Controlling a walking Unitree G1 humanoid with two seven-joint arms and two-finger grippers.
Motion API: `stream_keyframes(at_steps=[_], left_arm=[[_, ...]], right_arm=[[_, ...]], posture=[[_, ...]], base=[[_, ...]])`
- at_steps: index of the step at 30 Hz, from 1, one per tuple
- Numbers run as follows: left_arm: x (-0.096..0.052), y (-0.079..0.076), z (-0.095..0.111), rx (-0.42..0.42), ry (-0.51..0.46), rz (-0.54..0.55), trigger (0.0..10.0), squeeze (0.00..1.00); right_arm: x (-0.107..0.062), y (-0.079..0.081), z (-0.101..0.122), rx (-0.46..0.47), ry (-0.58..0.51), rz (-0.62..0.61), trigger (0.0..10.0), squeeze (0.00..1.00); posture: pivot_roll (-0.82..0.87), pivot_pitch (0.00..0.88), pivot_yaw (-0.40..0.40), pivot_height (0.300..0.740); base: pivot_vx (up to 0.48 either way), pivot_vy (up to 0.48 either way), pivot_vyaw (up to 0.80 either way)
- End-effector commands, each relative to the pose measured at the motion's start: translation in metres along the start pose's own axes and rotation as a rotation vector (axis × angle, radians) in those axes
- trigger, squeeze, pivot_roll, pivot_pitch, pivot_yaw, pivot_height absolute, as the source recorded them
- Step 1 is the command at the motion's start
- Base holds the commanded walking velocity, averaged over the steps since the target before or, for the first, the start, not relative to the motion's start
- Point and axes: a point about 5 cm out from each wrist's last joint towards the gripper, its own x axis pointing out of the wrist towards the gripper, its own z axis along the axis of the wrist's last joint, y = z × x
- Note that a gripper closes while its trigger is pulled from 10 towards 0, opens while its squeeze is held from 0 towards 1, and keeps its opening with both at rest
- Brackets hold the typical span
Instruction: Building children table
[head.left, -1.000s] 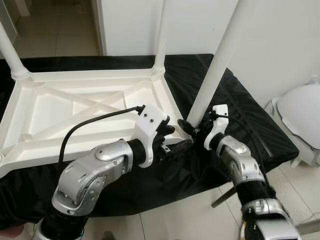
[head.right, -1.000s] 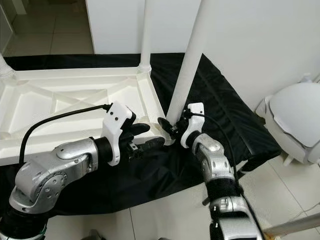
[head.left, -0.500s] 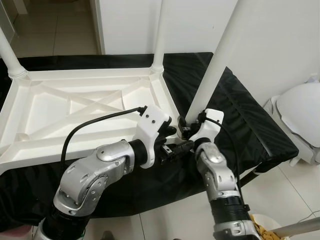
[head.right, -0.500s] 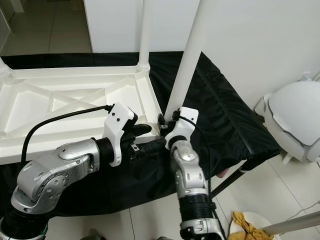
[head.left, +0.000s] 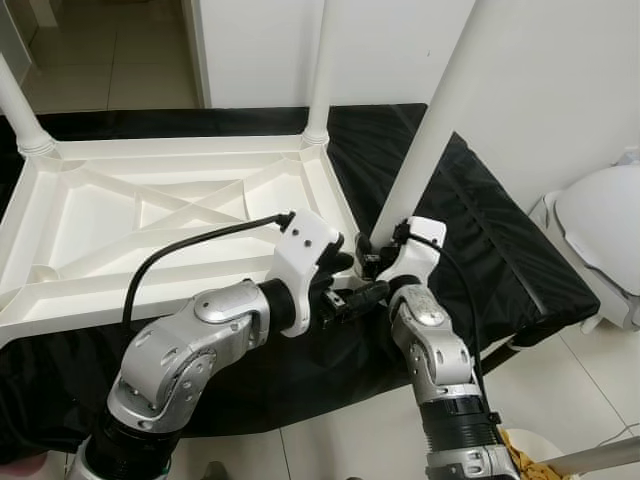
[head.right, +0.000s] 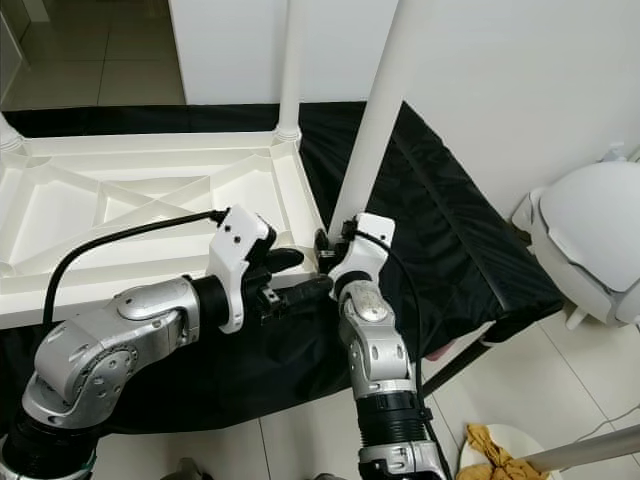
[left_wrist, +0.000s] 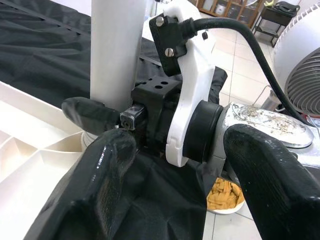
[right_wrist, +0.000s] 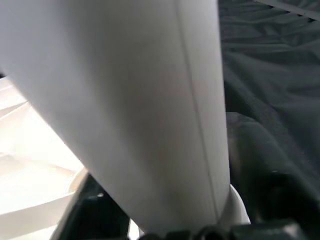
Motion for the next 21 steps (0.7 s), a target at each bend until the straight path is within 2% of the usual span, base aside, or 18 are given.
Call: stream_keyframes(at_steps=[1, 2, 5, 6, 7, 10, 12, 13, 14, 15, 17, 20, 21], left_arm=[[0.002, -0.002, -0.003, -0.005, 0.007, -0.01, 10.0, 0.0], [0.002, -0.002, -0.002, -0.004, 0.006, -0.012, 10.0, 0.0], [0.003, -0.002, -0.002, -0.003, 0.005, -0.013, 10.0, 0.0], [0.003, -0.001, -0.002, 0.001, 0.005, -0.013, 10.0, 0.0], [0.003, -0.001, -0.002, 0.001, 0.005, -0.014, 10.0, 0.0], [0.003, -0.001, -0.001, 0.001, 0.005, -0.013, 10.0, 0.0], [0.002, 0.0, -0.001, 0.002, 0.006, -0.011, 10.0, 0.0], [0.002, 0.0, -0.001, 0.002, 0.006, -0.011, 10.0, 0.0], [0.002, 0.0, -0.001, 0.002, 0.006, -0.01, 10.0, 0.0], [0.002, 0.001, -0.001, 0.002, 0.005, -0.009, 10.0, 0.0], [0.002, 0.001, -0.001, 0.002, 0.005, -0.009, 10.0, 0.0], [0.001, 0.002, 0.0, 0.003, 0.004, -0.006, 10.0, 0.0], [0.001, 0.002, 0.001, 0.004, 0.003, -0.005, 10.0, 0.0]], right_arm=[[-0.002, -0.004, -0.001, 0.012, 0.006, -0.011, 10.0, 1.0], [0.001, -0.009, -0.001, 0.014, 0.004, 0.042, 10.0, 1.0], [0.002, -0.012, 0.0, 0.017, 0.003, 0.074, 10.0, 1.0], [0.005, -0.025, 0.0, -0.017, 0.011, 0.167, 10.0, 1.0], [0.006, -0.03, 0.001, -0.037, 0.008, 0.178, 10.0, 1.0], [0.006, -0.036, 0.002, -0.021, 0.02, 0.233, 10.0, 1.0], [0.009, -0.047, 0.004, -0.072, 0.023, 0.302, 10.0, 1.0], [0.009, -0.047, 0.004, -0.072, 0.023, 0.302, 10.0, 1.0], [0.009, -0.051, 0.005, -0.079, 0.034, 0.358, 10.0, 0.23], [0.01, -0.054, 0.006, -0.079, 0.044, 0.402, 10.0, 0.0], [0.01, -0.054, 0.006, -0.079, 0.044, 0.402, 10.0, 0.0], [0.011, -0.057, 0.006, -0.111, 0.059, 0.471, 10.0, 0.0], [0.012, -0.058, 0.006, -0.136, 0.061, 0.536, 10.0, 0.0]], posture=[[0.0, 0.017, -0.092, 0.74], [-0.01, 0.015, -0.09, 0.74], [-0.01, 0.014, -0.09, 0.74], [-0.01, 0.014, -0.089, 0.74], [-0.01, 0.015, -0.089, 0.74], [-0.01, 0.017, -0.087, 0.74], [-0.01, 0.023, -0.083, 0.74], [-0.01, 0.023, -0.083, 0.74], [-0.01, 0.027, -0.078, 0.74], [-0.01, 0.027, -0.078, 0.74], [-0.01, 0.027, -0.078, 0.74], [-0.01, 0.031, -0.07, 0.74], [0.0, 0.032, -0.067, 0.74]], base=[[0.0, 0.0, 0.0], [0.0, 0.0, 0.0], [0.0, 0.0, 0.0], [0.0, 0.0, 0.0], [0.0, 0.0, 0.0], [0.0, 0.0, 0.0], [0.0, 0.0, 0.0], [0.0, 0.0, 0.0], [0.0, 0.0, 0.0], [0.0, 0.0, 0.0], [0.0, 0.0, 0.0], [0.0, 0.0, 0.0], [0.0, 0.0, 0.0]])
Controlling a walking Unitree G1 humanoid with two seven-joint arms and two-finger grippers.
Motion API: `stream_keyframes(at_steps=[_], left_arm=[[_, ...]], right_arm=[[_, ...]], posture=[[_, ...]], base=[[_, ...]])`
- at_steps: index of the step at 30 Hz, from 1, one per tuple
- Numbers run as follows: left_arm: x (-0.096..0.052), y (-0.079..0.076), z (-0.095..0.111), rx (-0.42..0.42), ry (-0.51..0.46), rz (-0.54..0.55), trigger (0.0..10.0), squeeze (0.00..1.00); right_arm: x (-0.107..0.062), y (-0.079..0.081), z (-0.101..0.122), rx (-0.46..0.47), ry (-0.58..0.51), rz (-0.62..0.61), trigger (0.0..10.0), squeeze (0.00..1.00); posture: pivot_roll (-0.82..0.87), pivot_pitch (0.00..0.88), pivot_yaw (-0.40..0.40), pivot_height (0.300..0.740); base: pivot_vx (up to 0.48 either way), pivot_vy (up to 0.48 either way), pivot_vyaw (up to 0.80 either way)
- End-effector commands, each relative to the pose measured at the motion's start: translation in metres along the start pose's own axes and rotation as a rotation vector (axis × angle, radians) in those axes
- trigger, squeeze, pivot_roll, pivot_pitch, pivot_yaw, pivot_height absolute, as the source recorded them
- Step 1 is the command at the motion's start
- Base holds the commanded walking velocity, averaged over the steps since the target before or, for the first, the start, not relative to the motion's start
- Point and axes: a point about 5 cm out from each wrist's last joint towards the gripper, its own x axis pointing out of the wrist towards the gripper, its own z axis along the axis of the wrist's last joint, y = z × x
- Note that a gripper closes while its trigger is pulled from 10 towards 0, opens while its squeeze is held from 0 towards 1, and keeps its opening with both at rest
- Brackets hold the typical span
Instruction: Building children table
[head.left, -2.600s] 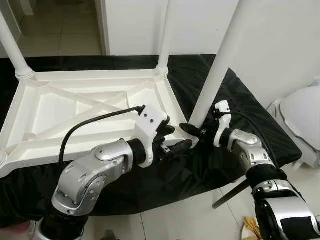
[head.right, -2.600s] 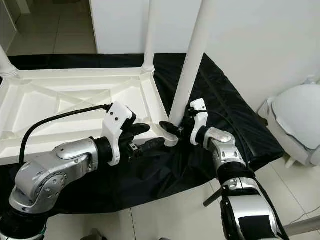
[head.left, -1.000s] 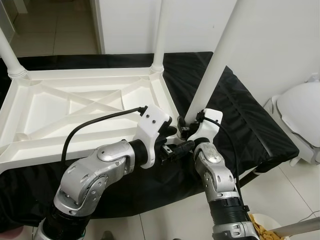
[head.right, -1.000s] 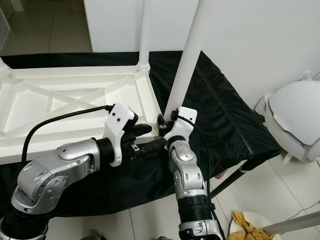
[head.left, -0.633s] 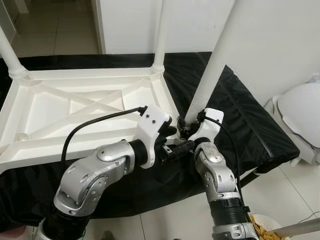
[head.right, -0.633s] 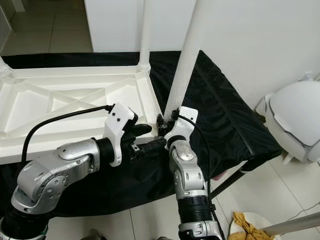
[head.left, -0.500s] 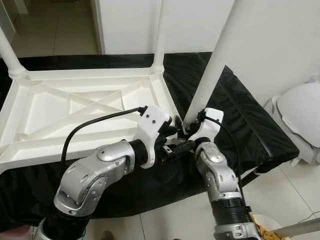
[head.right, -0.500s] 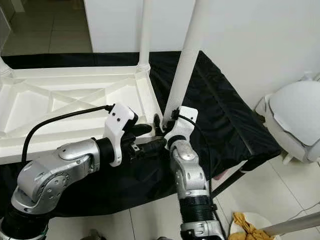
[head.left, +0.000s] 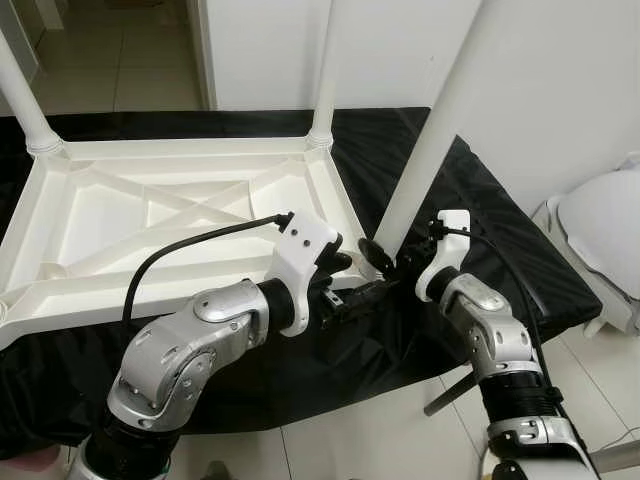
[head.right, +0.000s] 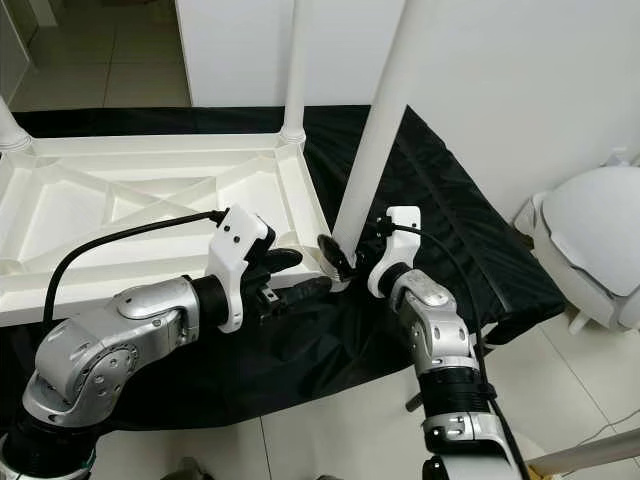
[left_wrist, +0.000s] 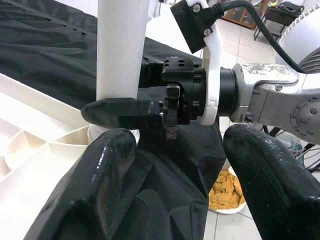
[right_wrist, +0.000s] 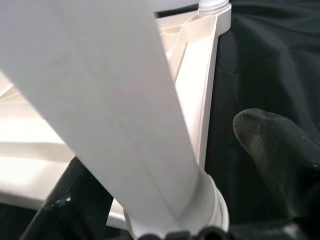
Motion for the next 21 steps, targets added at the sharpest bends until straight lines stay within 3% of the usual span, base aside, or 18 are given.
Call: stream_keyframes(at_steps=[1, 6, 17, 19, 20, 21], left_arm=[[0.001, 0.0, 0.002, 0.007, -0.003, -0.011, 10.0, 0.0], [0.0, 0.001, 0.003, 0.01, -0.005, -0.008, 10.0, 0.0], [0.0, 0.0, 0.003, 0.007, -0.004, -0.004, 10.0, 0.0], [0.0, 0.0, 0.003, 0.004, -0.003, -0.002, 10.0, 0.0], [0.001, 0.0, 0.003, 0.004, -0.002, 0.002, 10.0, 0.0], [0.001, 0.0, 0.003, 0.004, -0.002, 0.002, 10.0, 0.0]], right_arm=[[0.001, -0.002, 0.002, -0.032, -0.001, 0.082, 10.0, 0.0], [0.007, -0.008, 0.003, -0.082, 0.005, 0.207, 10.0, 0.0], [0.019, -0.013, 0.0, -0.141, 0.032, 0.262, 10.0, 0.0], [0.02, -0.013, -0.003, -0.143, 0.042, 0.267, 9.5, 0.0], [0.021, -0.013, -0.005, -0.138, 0.056, 0.271, 3.3, 0.0], [0.021, -0.013, -0.005, -0.138, 0.056, 0.271, 3.3, 0.0]], posture=[[0.0, 0.032, -0.067, 0.74], [0.0, 0.035, -0.062, 0.74], [0.02, 0.036, -0.063, 0.74], [0.02, 0.037, -0.064, 0.74], [0.02, 0.037, -0.065, 0.74], [0.02, 0.037, -0.065, 0.74]], base=[[0.0, 0.0, 0.0], [0.0, 0.0, 0.0], [0.0, 0.0, 0.0], [0.0, 0.0, 0.0], [0.0, 0.0, 0.0], [0.0, 0.0, 0.0]])
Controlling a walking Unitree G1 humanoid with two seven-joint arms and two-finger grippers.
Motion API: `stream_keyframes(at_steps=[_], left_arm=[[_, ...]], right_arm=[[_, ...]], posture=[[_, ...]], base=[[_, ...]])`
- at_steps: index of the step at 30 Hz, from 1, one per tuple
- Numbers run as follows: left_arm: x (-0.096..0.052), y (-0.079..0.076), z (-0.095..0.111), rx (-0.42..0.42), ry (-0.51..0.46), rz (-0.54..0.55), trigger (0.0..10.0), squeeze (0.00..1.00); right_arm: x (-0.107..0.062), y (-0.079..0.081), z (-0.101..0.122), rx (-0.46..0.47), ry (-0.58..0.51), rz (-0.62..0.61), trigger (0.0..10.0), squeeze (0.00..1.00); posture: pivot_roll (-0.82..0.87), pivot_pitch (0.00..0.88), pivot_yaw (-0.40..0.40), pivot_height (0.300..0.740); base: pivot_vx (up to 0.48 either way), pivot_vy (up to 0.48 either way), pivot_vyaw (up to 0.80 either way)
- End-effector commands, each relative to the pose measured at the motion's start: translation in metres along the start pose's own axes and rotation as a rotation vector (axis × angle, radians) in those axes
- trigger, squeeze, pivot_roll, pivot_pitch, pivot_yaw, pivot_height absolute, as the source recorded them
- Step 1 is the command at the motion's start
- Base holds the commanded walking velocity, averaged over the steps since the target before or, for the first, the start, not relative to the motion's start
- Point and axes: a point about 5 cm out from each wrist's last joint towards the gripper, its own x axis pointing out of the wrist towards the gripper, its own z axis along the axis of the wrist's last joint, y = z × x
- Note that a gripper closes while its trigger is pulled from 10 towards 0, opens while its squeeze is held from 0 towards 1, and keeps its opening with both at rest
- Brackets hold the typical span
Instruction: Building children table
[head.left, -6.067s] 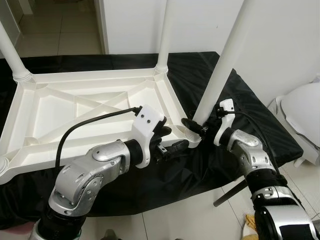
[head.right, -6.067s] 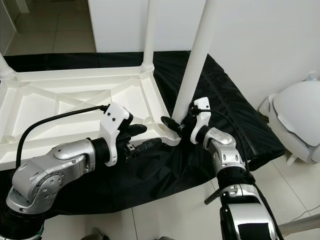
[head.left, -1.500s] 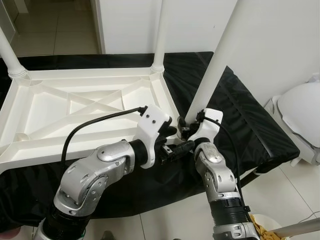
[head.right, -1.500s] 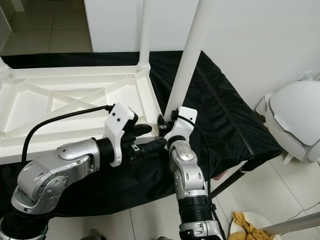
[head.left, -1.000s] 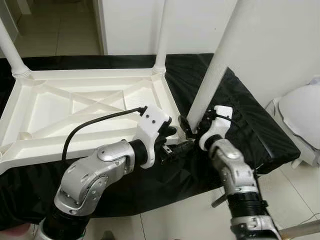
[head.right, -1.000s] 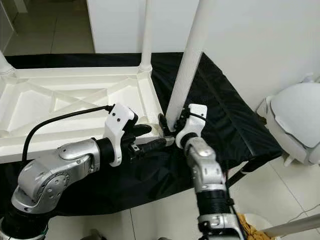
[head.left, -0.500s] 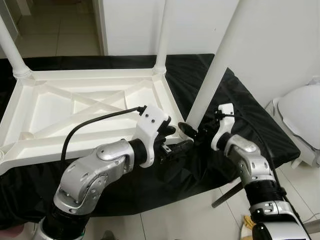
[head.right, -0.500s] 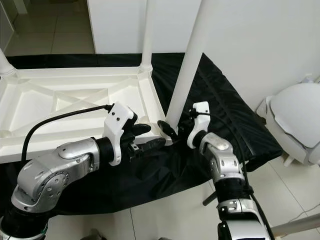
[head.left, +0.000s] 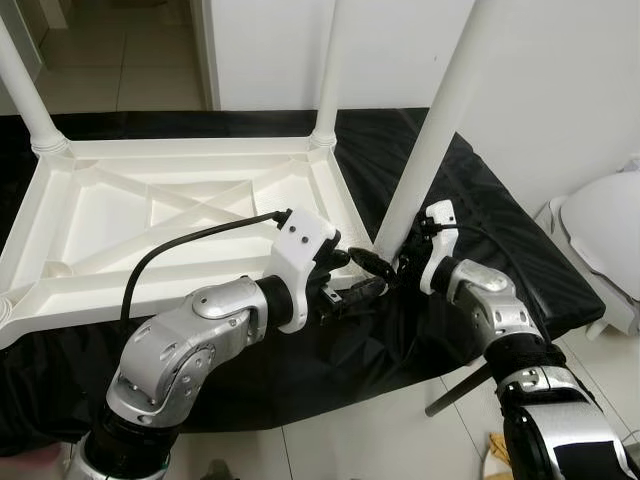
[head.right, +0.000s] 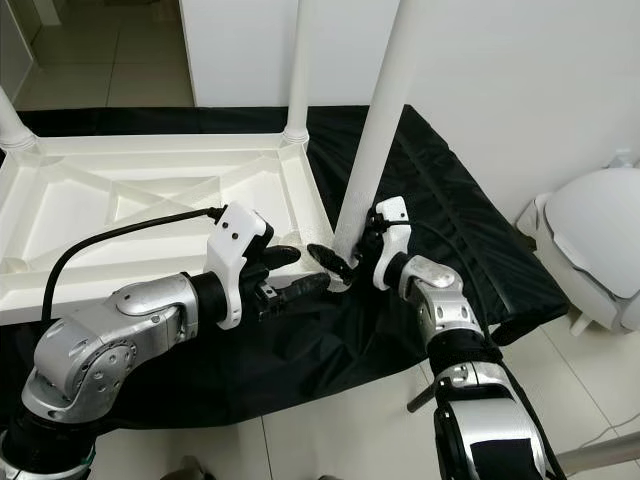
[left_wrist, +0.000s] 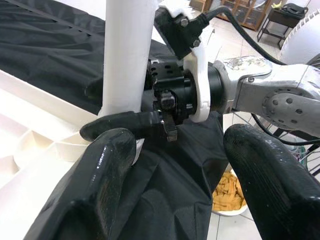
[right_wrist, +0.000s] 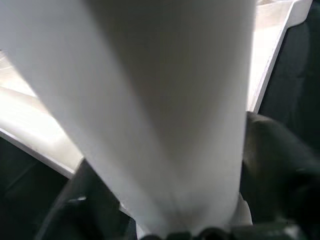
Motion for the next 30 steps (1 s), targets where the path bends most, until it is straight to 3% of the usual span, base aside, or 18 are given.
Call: stream_keyframes(at_steps=[1, 14, 19, 30], left_arm=[[0.001, -0.002, 0.0, 0.002, 0.004, -0.001, 10.0, 0.0], [0.007, 0.009, -0.007, -0.004, 0.02, 0.096, 10.0, 0.0], [0.016, 0.023, -0.025, 0.006, 0.064, 0.221, 10.0, 0.0], [0.022, 0.026, -0.033, 0.017, 0.03, 0.254, 10.0, 0.0]], right_arm=[[0.001, -0.001, -0.003, -0.013, 0.027, 0.022, 0.0, 0.0], [0.001, -0.003, -0.01, 0.022, 0.034, 0.019, 0.0, 0.0], [-0.001, -0.006, -0.012, 0.036, 0.02, -0.017, 0.0, 0.0], [-0.002, -0.008, -0.02, 0.064, 0.048, -0.068, 0.0, 0.0]], posture=[[0.02, 0.037, -0.067, 0.74], [0.02, 0.038, -0.069, 0.74], [0.01, 0.04, -0.069, 0.74], [0.0, 0.04, -0.073, 0.74]], base=[[0.0, 0.0, 0.0], [0.0, 0.0, 0.0], [0.0, 0.0, 0.0], [0.0, 0.0, 0.0]])
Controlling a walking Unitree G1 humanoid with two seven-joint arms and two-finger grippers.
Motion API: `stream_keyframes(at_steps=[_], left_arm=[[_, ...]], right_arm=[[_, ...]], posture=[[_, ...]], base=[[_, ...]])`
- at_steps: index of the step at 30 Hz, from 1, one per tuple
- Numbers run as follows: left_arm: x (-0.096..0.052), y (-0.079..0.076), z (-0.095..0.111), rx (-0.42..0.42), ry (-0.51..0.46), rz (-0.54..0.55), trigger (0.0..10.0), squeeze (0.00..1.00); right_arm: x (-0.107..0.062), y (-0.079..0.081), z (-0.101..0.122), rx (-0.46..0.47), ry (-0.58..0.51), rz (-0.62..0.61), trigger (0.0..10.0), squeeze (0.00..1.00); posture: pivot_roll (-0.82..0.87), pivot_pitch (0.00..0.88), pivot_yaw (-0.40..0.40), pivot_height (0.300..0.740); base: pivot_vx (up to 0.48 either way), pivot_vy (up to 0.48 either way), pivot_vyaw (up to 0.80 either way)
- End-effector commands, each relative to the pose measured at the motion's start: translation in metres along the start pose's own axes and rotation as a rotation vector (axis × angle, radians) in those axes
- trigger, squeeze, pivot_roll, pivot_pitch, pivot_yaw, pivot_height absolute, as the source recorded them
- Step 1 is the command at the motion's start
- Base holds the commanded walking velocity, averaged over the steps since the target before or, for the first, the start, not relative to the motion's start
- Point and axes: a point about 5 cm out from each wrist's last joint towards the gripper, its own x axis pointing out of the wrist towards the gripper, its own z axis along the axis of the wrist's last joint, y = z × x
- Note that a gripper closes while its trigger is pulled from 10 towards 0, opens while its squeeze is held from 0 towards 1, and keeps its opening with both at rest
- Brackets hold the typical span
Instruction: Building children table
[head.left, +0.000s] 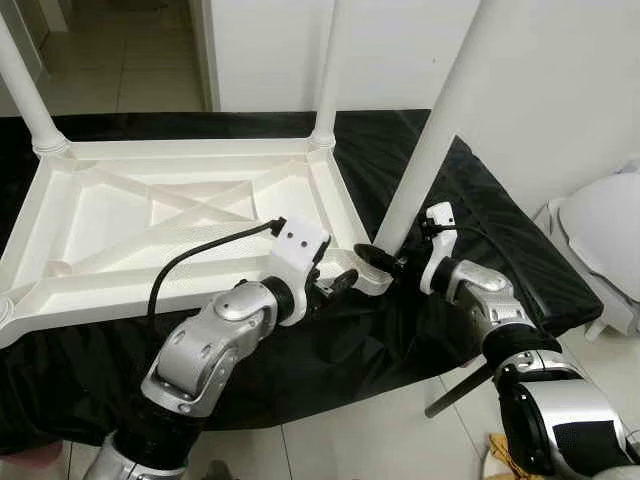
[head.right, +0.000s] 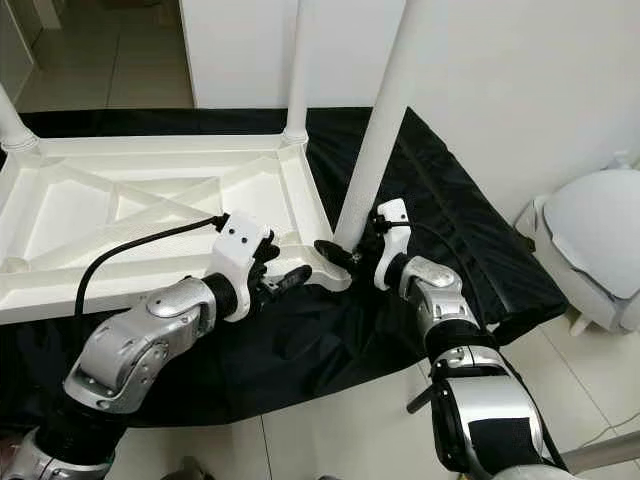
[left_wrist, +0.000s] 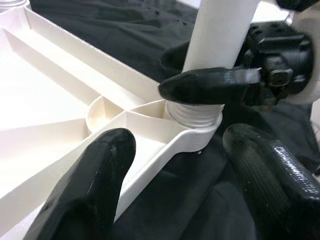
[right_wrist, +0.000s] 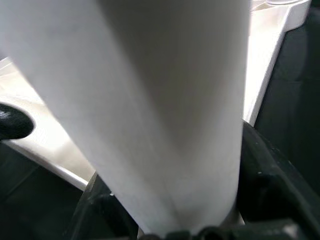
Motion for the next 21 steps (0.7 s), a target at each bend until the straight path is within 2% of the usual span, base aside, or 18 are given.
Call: stream_keyframes(at_steps=[1, 7, 11, 15, 20, 21], left_arm=[[0.002, -0.003, -0.002, 0.0, -0.012, -0.004, 10.0, 0.0], [0.003, -0.012, 0.001, -0.004, -0.051, -0.033, 10.0, 0.0], [0.003, -0.014, 0.002, -0.007, -0.062, -0.044, 10.0, 0.0], [0.001, -0.021, 0.005, -0.004, -0.087, -0.089, 10.0, 0.0], [0.0, -0.022, 0.006, -0.001, -0.092, -0.099, 10.0, 0.0], [0.0, -0.023, 0.006, -0.002, -0.094, -0.104, 10.0, 0.0]], right_arm=[[-0.004, -0.001, -0.015, 0.041, 0.072, -0.045, 0.0, 0.0], [-0.002, -0.001, -0.019, 0.077, 0.057, -0.159, 0.0, 0.0], [-0.001, 0.001, -0.019, 0.084, 0.04, -0.177, 0.0, 0.0], [0.012, 0.023, -0.013, 0.133, -0.072, -0.252, 0.0, 0.0], [0.015, 0.03, -0.009, 0.143, -0.105, -0.289, 0.0, 0.0], [0.017, 0.034, -0.007, 0.161, -0.121, -0.335, 0.0, 0.0]], posture=[[0.0, 0.04, -0.076, 0.74], [0.01, 0.044, -0.084, 0.74], [0.01, 0.045, -0.086, 0.74], [0.01, 0.047, -0.089, 0.74], [0.01, 0.046, -0.089, 0.74], [0.01, 0.047, -0.089, 0.74]], base=[[0.0, 0.0, 0.0], [0.0, 0.0, 0.0], [0.0, 0.0, 0.0], [0.0, 0.0, 0.0], [0.0, 0.0, 0.0], [0.0, 0.0, 0.0]])
